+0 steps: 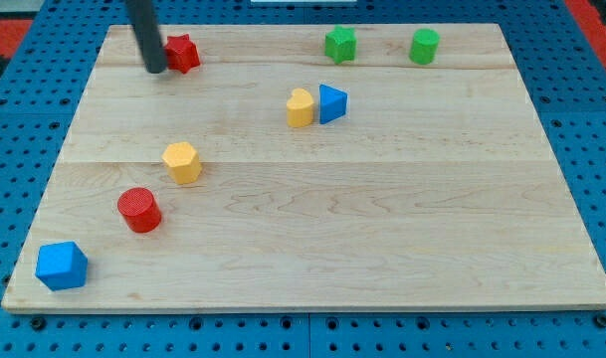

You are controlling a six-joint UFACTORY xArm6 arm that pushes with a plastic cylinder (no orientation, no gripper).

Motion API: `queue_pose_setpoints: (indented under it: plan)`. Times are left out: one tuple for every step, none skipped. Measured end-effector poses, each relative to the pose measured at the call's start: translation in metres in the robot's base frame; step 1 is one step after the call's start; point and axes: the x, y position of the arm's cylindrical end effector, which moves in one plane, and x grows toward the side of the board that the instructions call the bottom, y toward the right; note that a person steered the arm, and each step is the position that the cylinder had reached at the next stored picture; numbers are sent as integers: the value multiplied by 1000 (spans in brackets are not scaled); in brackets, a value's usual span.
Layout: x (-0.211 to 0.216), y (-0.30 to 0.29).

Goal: Push red star diagonally below yellow heart

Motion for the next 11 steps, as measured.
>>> queue_pose_setpoints:
  plan:
    - [-4, -38]
    - [-6, -54]
    - [-6, -57]
    - [-6, -54]
    - [-6, -25]
    - [-7, -25]
    - [-8, 5]
    - [-27, 22]
    - [-39, 28]
    - [-34, 101]
    - [-26, 74]
